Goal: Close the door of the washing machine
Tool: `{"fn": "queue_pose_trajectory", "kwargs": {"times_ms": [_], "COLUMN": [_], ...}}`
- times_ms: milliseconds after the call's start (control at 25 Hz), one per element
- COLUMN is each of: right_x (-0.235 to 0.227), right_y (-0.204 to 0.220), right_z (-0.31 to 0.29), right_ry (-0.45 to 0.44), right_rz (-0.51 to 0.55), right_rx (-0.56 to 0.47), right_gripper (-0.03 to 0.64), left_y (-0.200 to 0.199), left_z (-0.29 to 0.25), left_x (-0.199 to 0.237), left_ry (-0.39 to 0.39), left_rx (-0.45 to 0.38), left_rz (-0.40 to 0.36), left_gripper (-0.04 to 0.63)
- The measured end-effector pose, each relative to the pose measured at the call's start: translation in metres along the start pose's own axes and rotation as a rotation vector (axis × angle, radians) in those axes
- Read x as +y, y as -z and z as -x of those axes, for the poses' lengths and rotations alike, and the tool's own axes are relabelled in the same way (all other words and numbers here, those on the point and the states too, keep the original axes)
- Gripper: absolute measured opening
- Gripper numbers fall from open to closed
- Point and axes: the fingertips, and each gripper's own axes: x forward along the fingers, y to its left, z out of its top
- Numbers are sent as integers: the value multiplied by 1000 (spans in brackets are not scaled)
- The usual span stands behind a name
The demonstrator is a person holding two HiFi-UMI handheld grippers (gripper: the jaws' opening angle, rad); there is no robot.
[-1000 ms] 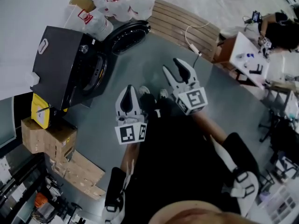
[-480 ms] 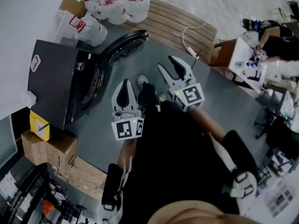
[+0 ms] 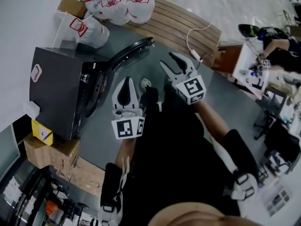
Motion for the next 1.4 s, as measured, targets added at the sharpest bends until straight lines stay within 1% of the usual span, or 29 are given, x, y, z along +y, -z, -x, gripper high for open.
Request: {"fn": "queue_pose_trajectory", "kwargs": {"times_ms": [120, 280, 400, 520, 640, 720, 880, 1000, 1160, 1320, 1400], "right_x": [-24, -57, -77, -95, -113, -117, -128, -136, -130, -123, -122], "right_y": [-1, 11, 25, 44, 71, 91, 131, 170, 217, 259, 274], "right_z": [-23, -55, -78, -104, -133, -150, -177, -198, -224, -251, -260], "right_ry": [-28, -84, -155, -247, -339, -413, -544, -607, -676, -741, -757], "right_rz": [27, 61, 97, 166, 254, 317, 434, 500, 606, 683, 723], "right_rx": [24, 89, 166, 256, 341, 399, 506, 585, 670, 693, 698], "right_gripper": [175, 175, 175, 175, 175, 175, 175, 172, 167, 150, 146], "left_y": [-2, -1, -2, 2, 14, 20, 31, 43, 56, 62, 66], "left_z": [-23, -59, -84, -111, -137, -149, -171, -179, -181, -186, -187], "left_x": [0, -2, -3, -5, -6, -5, -2, 2, 16, 23, 24], "left_ry": [-18, -66, -124, -165, -206, -233, -276, -310, -347, -355, -360], "left_rx": [1, -4, -14, -2, 10, 18, 41, 56, 95, 93, 93], "left_rz": [11, 10, 22, 26, 37, 43, 28, 41, 93, 94, 98], "left_gripper": [6, 6, 6, 6, 6, 6, 5, 6, 6, 6, 6]}}
